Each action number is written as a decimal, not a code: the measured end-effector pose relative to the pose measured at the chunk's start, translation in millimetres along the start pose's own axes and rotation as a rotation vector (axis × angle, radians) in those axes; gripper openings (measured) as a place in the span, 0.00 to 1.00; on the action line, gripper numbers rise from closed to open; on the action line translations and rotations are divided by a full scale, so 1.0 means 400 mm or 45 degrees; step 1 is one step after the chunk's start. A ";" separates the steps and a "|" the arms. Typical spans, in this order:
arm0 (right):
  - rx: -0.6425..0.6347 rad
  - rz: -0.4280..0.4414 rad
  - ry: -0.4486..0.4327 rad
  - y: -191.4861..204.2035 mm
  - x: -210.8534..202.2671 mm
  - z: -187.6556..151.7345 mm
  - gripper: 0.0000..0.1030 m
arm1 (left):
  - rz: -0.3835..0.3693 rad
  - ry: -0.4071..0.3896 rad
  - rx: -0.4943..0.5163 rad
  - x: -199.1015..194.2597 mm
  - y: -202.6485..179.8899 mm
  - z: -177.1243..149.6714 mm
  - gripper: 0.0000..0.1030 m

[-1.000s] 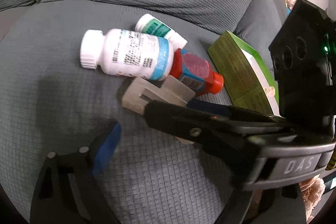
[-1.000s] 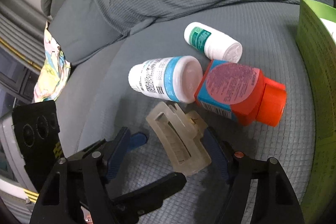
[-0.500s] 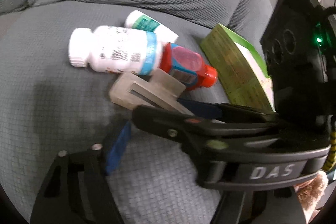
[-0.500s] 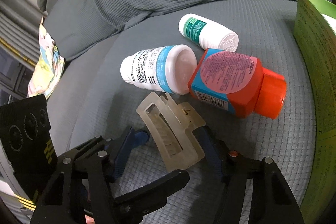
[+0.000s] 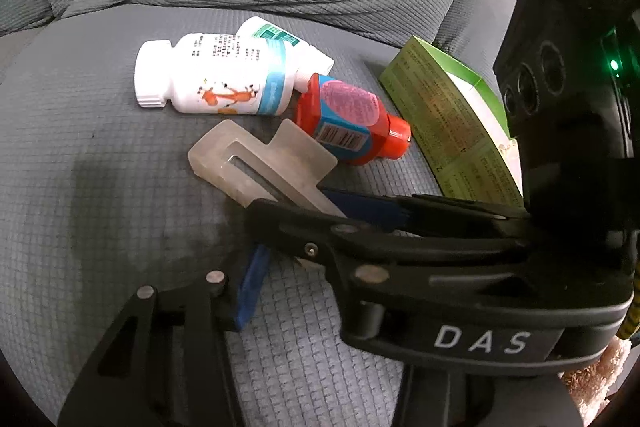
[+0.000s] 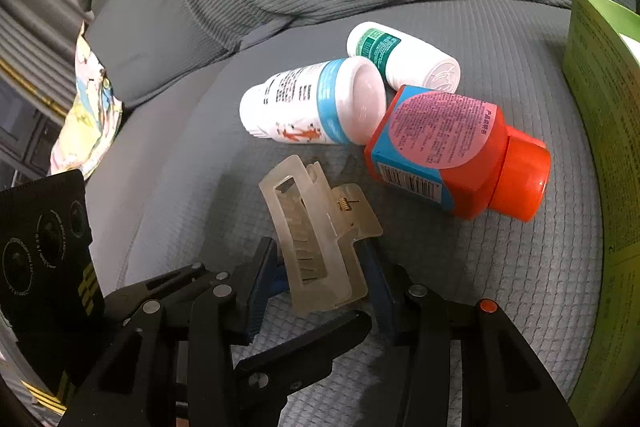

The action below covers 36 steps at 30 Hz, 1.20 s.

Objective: Organize rigid objects
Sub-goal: 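Close the right gripper on the translucent beige claw hair clip, then lift the claw clip with the right gripper and carry it over the box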

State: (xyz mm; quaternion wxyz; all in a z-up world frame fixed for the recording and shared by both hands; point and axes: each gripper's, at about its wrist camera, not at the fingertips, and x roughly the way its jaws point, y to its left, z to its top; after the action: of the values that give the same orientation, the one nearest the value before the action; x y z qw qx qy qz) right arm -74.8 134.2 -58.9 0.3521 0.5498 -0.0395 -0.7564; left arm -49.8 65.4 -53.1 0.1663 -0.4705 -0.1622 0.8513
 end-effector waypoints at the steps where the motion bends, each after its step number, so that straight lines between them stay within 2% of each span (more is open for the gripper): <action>1: -0.001 0.002 -0.002 0.002 -0.003 -0.002 0.46 | 0.002 0.000 0.002 0.002 -0.003 0.001 0.43; 36: -0.104 0.014 -0.251 0.095 -0.172 -0.052 0.46 | 0.009 -0.196 0.177 -0.134 -0.102 -0.018 0.43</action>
State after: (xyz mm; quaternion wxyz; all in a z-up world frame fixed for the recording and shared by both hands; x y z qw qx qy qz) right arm -28.2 152.1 5.4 0.3727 0.4578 -0.0461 -0.8058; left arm -11.6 79.2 0.9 0.1828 -0.3915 -0.1133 0.8947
